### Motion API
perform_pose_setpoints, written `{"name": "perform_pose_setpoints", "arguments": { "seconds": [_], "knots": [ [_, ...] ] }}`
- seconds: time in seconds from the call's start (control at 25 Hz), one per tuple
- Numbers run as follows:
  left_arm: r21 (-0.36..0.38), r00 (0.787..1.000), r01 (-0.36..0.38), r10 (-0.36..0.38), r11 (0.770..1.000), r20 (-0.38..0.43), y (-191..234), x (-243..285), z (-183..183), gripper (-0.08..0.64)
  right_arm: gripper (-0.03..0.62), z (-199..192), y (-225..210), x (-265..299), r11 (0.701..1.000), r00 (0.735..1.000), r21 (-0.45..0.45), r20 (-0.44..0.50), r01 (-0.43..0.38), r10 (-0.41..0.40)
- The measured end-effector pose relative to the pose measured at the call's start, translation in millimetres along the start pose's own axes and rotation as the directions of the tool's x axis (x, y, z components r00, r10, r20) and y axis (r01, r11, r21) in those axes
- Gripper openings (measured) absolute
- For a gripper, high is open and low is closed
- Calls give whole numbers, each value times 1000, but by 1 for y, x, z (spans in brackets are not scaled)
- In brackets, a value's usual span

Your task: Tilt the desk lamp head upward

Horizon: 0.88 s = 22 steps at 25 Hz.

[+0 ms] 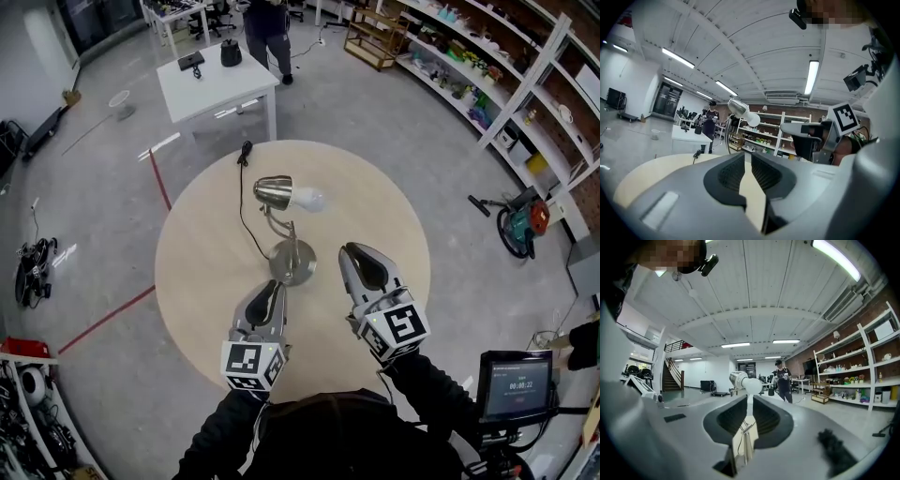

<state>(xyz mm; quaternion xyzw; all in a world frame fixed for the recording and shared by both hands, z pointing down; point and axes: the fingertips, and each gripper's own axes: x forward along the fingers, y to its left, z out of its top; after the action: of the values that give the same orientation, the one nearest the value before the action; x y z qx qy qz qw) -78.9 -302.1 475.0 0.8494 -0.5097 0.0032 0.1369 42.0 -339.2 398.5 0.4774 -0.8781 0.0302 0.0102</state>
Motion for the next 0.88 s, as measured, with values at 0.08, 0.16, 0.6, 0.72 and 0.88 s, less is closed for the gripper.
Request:
{"name": "perform_pose_setpoints", "arguments": {
  "seconds": [0.08, 0.16, 0.6, 0.72, 0.88],
  "knots": [
    [14, 1000, -1, 0, 1000, 12, -3, -3, 8, 51, 38, -4, -4, -5, 1000, 1000, 15, -1, 0, 0],
    [40, 1000, -2, 1, 999, 22, -5, -7, 15, 48, 34, -11, -6, -9, 1000, 1000, 30, -11, 0, 1],
    [44, 999, 30, -31, 999, 19, -24, -21, 23, 20, 6, -58, 15, -36, 989, 985, 103, -124, -104, 116],
    [43, 999, 36, -37, 998, 14, -27, -26, 20, 13, 6, -66, 13, -46, 987, 982, 125, -147, -99, 117],
    [16, 999, 41, -42, 999, 5, -26, -31, 16, 6, 6, -69, 25, -53, 976, 976, 165, -143, -141, 165]
  ]
}}
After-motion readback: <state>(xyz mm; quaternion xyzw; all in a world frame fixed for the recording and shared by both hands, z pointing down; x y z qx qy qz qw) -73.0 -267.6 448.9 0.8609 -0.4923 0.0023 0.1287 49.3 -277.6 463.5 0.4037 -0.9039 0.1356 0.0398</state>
